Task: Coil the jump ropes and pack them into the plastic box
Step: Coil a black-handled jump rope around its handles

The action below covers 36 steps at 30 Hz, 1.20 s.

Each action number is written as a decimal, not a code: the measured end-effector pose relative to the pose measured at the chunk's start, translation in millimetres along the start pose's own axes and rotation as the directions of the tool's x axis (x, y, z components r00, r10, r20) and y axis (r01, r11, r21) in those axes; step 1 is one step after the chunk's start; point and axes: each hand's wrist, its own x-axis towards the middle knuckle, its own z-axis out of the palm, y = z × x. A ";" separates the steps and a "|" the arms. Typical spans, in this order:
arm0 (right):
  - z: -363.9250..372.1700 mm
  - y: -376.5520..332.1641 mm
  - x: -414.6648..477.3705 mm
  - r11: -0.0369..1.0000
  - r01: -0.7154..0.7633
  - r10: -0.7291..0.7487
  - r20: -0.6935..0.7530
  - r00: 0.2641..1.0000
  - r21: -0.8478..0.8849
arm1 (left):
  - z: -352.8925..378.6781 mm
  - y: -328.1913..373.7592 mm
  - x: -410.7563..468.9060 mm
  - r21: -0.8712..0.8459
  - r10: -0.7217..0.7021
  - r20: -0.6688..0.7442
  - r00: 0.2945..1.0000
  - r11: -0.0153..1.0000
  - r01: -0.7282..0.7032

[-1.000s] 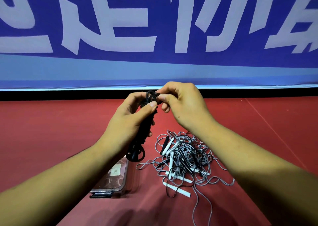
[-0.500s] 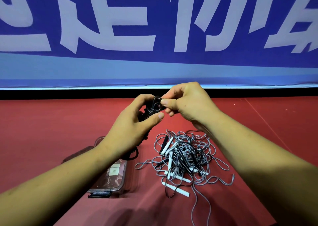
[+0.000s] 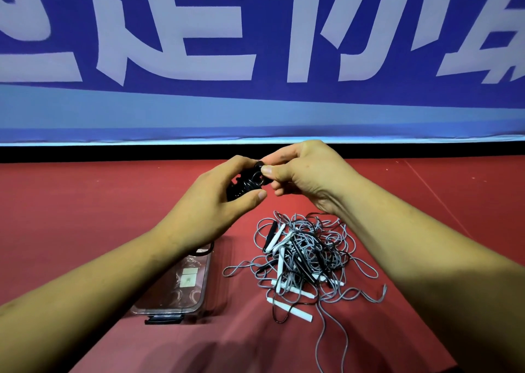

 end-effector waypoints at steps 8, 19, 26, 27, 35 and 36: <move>9.4 3.7 -0.6 0.996 0.081 -0.083 -0.053 0.995 -0.045 | -4.1 -1.8 1.6 -0.062 -0.030 -0.013 0.999 0.998 0.029; 32.7 22.9 8.9 0.923 0.318 -0.355 -0.166 0.920 -0.215 | -12.8 -12.6 5.9 -0.383 -0.176 0.021 0.984 0.908 0.170; 32.9 22.3 14.4 0.944 0.325 -0.326 0.016 0.945 0.060 | -31.4 -19.5 6.2 -0.459 -0.207 0.081 0.975 0.861 0.221; 34.6 23.7 16.1 0.945 0.323 -0.323 -0.012 0.946 0.051 | -33.2 -20.8 4.9 -0.436 -0.207 0.093 0.974 0.871 0.227; 71.8 57.4 43.7 0.987 0.131 -0.108 -0.216 0.970 0.096 | -34.7 -48.8 -3.5 -0.370 -0.315 0.206 0.927 0.852 0.371; 77.7 57.7 51.8 0.986 0.107 -0.078 -0.220 0.972 0.125 | -41.3 -57.5 -4.7 -0.382 -0.340 0.229 0.912 0.830 0.406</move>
